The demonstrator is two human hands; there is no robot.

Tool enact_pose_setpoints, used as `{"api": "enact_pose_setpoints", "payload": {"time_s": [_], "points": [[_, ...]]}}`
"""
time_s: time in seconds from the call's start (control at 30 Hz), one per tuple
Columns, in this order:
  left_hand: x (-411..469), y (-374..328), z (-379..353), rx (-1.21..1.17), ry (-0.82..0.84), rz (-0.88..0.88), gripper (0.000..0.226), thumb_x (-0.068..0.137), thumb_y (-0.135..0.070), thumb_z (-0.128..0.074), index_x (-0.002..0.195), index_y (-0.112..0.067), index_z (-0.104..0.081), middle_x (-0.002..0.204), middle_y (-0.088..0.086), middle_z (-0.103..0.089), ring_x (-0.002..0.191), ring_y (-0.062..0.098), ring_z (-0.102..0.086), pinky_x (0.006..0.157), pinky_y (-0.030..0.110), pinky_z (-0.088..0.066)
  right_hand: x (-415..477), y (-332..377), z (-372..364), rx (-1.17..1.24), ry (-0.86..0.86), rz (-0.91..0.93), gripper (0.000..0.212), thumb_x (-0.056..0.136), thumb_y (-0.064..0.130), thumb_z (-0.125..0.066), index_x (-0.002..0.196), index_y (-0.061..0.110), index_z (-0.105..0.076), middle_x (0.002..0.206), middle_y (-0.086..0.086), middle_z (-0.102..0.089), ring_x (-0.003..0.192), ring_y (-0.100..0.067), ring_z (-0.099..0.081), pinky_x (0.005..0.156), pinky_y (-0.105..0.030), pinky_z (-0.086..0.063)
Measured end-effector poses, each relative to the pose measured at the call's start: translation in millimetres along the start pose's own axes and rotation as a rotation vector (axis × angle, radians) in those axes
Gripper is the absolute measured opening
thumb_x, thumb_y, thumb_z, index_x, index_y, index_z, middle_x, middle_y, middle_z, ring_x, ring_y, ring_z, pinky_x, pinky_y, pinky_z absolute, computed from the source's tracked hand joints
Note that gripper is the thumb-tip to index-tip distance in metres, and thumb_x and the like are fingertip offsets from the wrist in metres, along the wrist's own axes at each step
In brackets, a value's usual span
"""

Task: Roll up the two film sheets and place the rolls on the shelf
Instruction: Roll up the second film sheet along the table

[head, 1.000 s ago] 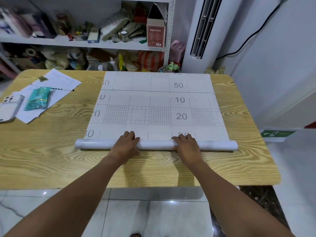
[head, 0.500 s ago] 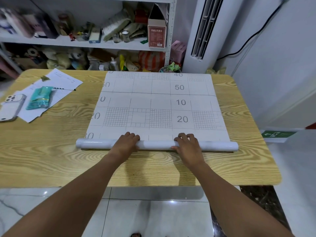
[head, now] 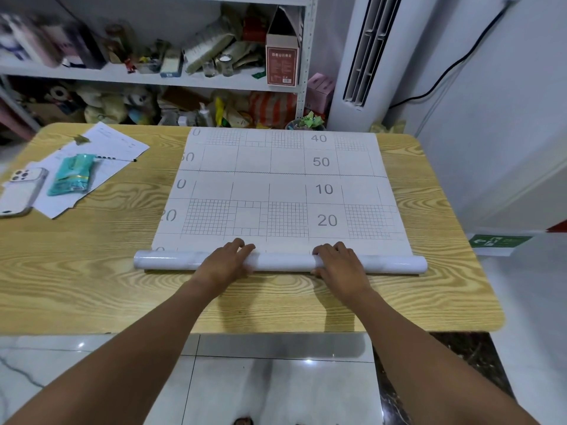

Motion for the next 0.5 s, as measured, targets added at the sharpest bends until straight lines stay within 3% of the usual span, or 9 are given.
{"api": "enact_pose_setpoints", "payload": {"time_s": [0.07, 0.2, 0.37, 0.5], "points": [[-2.0, -3.9, 3.0, 0.007, -0.042, -0.027, 0.049, 0.088, -0.024, -0.059, 0.133, -0.016, -0.041, 0.126, 0.013, -0.040, 0.106, 0.029, -0.045, 0.082, 0.036, -0.043, -0.7, 1.8, -1.4, -0.022, 0.026, 0.015, 0.030, 0.093, 0.031, -0.050, 0.120, 0.017, -0.051, 0.115, 0.000, -0.058, 0.105, -0.023, -0.046, 0.086, -0.033, -0.037], [-1.6, -2.6, 5.8, -0.015, -0.081, -0.029, 0.045, 0.080, -0.021, -0.069, 0.122, -0.014, -0.052, 0.103, 0.015, -0.046, 0.093, 0.030, -0.045, 0.070, 0.038, -0.044, -1.3, 3.7, -2.7, -0.011, 0.043, 0.000, 0.031, 0.096, 0.032, -0.043, 0.122, 0.016, -0.051, 0.119, -0.001, -0.055, 0.107, -0.024, -0.045, 0.089, -0.034, -0.036], [-2.6, -1.5, 7.7, 0.038, -0.086, -0.025, 0.041, 0.088, -0.030, -0.058, 0.126, -0.016, -0.049, 0.110, 0.011, -0.050, 0.102, 0.030, -0.043, 0.082, 0.039, -0.036, -1.6, 3.7, -1.8, -0.055, -0.005, -0.023, 0.024, 0.095, 0.023, -0.047, 0.112, 0.012, -0.059, 0.119, -0.005, -0.053, 0.106, -0.030, -0.045, 0.087, -0.039, -0.037], [-2.8, -0.2, 5.7, 0.084, -0.074, -0.015, 0.038, 0.092, -0.029, -0.051, 0.128, -0.017, -0.047, 0.112, 0.010, -0.051, 0.103, 0.030, -0.042, 0.082, 0.040, -0.036, -0.1, 5.7, -0.6, -0.080, -0.005, 0.000, 0.033, 0.096, 0.032, -0.039, 0.115, 0.013, -0.057, 0.114, -0.006, -0.054, 0.099, -0.029, -0.047, 0.083, -0.038, -0.039]]}}
Point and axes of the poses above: each hand's wrist, its own x-axis towards the middle knuckle, its own z-axis out of the back of the hand, y = z × x, the point moved 8 cm from there along x, towards the middle knuckle
